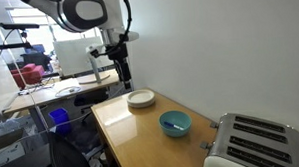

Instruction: Take the marker from the bowl and put it on the table

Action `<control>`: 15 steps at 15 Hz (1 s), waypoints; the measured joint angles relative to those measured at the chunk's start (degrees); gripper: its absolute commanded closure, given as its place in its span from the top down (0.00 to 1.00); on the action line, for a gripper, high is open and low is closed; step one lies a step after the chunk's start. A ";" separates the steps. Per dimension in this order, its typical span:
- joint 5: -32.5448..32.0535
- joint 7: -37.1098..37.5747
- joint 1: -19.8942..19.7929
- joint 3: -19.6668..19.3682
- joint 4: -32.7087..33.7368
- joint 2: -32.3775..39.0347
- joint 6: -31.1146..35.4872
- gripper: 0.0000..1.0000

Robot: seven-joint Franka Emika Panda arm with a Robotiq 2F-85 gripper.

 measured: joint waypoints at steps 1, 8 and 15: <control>-0.04 3.31 0.00 0.23 2.93 4.46 0.63 1.00; 1.98 21.34 0.33 -1.97 23.94 29.18 0.67 1.00; 12.93 31.28 0.16 -5.21 35.66 42.35 1.74 1.00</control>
